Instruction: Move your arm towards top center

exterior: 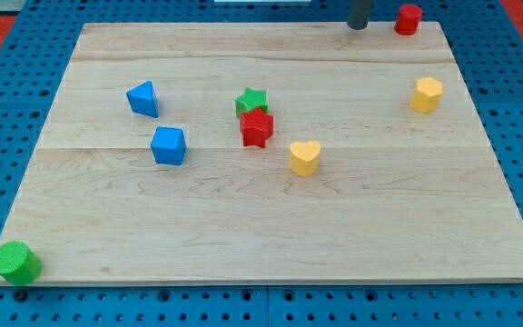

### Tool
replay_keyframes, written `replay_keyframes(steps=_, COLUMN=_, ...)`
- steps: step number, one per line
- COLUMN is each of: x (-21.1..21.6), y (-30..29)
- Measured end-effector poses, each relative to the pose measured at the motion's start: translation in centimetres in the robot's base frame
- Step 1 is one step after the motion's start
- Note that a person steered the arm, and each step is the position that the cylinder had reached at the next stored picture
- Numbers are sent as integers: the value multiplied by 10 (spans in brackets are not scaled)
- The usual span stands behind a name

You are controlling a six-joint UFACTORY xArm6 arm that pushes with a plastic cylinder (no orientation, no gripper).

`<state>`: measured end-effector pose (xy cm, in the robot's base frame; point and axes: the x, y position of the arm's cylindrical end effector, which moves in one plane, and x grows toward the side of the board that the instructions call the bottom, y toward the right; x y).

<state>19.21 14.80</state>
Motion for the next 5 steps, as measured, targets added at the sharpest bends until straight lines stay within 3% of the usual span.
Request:
replay_keyframes(steps=1, x=2, y=0)
replay_keyframes(steps=2, x=30, y=-4)
replay_keyframes(steps=4, x=38, y=-139)
replay_keyframes(steps=5, x=62, y=-179)
